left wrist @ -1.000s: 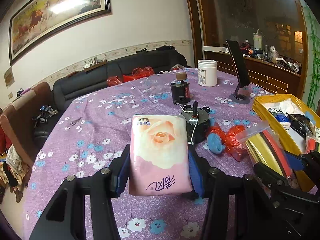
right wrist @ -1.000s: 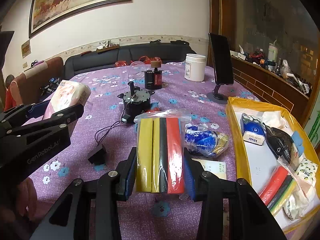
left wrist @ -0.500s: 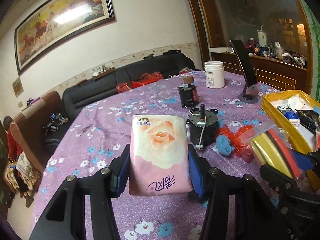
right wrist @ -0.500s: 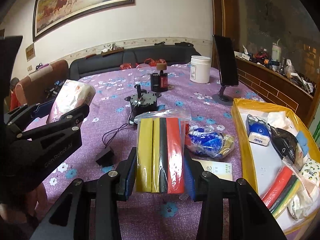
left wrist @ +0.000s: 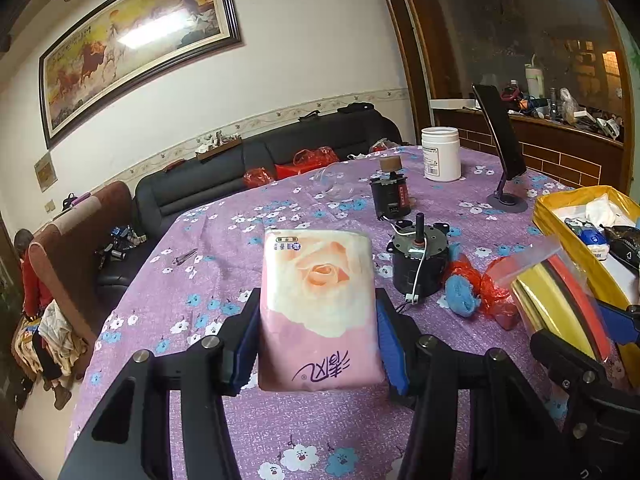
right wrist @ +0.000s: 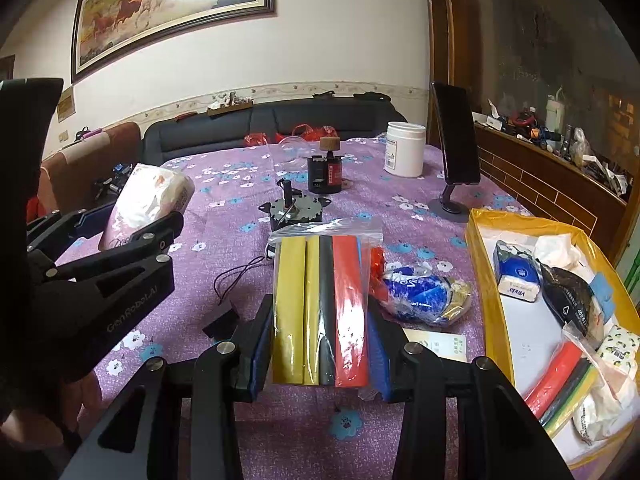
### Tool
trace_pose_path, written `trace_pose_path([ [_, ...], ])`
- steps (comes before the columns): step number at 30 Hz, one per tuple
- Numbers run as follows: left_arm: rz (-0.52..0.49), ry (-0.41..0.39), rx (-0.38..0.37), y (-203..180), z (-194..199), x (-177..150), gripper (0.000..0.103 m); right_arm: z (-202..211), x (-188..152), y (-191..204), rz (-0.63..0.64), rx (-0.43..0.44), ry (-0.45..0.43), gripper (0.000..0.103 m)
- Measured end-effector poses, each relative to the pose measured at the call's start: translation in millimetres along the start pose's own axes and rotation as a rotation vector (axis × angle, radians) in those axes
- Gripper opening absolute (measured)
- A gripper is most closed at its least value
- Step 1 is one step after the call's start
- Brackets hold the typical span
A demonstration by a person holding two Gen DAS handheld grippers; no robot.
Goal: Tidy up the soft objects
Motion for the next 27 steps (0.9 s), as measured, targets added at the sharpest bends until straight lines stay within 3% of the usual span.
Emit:
trace_pose_path([
  [27, -0.001, 0.0, 0.025, 4.2, 0.5, 0.4, 0.051, 10.6, 7.6, -3.1, 0.003, -0.004, -0.014, 0.045],
])
Point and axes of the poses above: each gripper's, at about its wrist camera, not at the fingertips, and z roughly against the way its jaws point, y to its left, x to its top, the point moved 6 cm from there along -z, roughly the way its jaws point, and after that the axes turned 1 degree about -y, right-handed, at the moved point
